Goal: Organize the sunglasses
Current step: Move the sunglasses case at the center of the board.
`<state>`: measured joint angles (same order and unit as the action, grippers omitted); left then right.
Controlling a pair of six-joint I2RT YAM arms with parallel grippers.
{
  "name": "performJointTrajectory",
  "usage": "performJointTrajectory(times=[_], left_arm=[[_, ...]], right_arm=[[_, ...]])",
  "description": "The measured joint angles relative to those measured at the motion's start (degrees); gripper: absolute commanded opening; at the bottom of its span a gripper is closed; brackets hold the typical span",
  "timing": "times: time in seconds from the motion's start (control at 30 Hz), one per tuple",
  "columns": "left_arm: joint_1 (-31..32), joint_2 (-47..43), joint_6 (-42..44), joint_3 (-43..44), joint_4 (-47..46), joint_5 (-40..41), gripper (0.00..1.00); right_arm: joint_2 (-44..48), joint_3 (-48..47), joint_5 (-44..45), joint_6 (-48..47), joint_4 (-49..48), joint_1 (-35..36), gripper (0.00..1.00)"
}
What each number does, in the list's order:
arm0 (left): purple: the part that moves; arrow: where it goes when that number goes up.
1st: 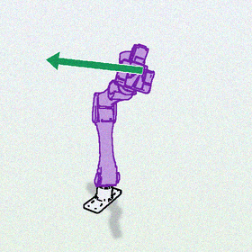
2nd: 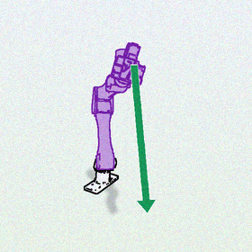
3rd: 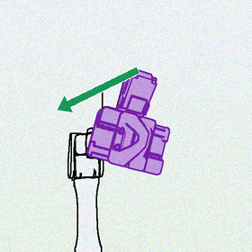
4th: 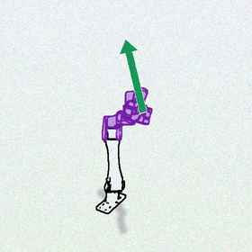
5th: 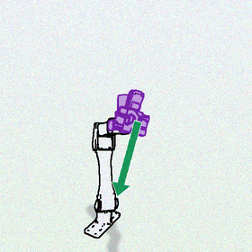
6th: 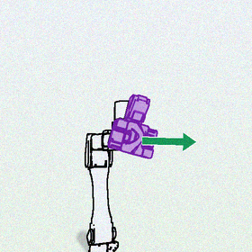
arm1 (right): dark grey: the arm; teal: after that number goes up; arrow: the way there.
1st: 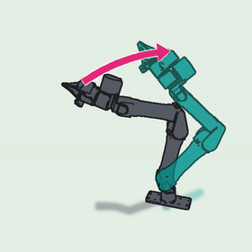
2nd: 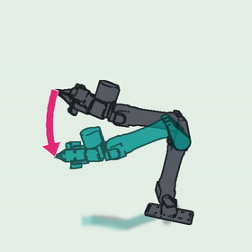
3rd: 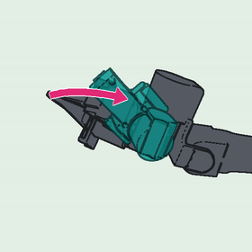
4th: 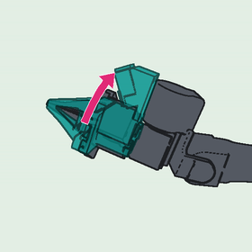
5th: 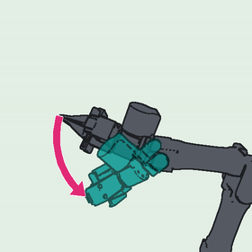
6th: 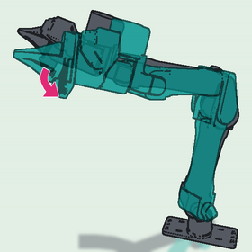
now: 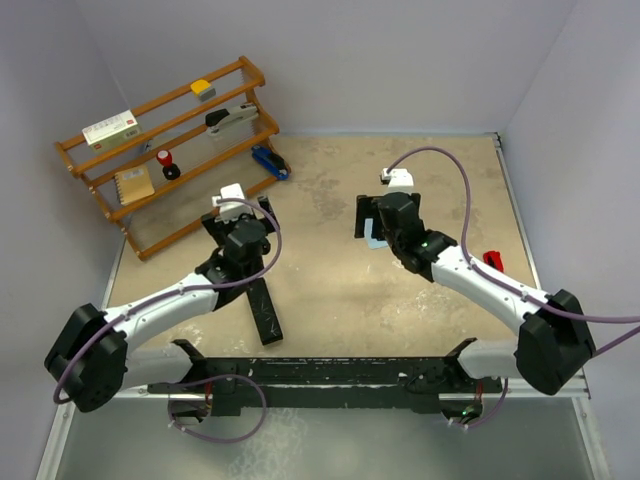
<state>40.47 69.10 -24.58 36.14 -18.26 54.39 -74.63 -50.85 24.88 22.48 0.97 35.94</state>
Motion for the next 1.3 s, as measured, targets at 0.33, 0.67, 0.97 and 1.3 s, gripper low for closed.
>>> performJointTrajectory(times=[0.33, 0.67, 0.97, 1.3], left_arm=[[-7.67, -8.46, -9.2, -3.1, 5.57, 1.49, 0.99], [-9.99, -11.63, -19.63, -8.44, 15.78, 4.76, 1.0], [-11.47, -17.75, -26.34, -11.63, 21.14, 8.57, 0.99], [-11.52, -21.99, -33.29, -11.78, 28.09, 12.13, 0.98]], right_arm=[[-2.25, 0.17, -2.8, -2.27, 0.02, 3.28, 0.99], [-7.41, -2.03, -3.32, -4.5, 1.97, 17.97, 0.95], [-13.62, -7.52, -1.88, -3.56, 5.33, 29.53, 0.89], [-21.92, -13.33, -3.04, -1.07, 6.88, 37.4, 0.92]])
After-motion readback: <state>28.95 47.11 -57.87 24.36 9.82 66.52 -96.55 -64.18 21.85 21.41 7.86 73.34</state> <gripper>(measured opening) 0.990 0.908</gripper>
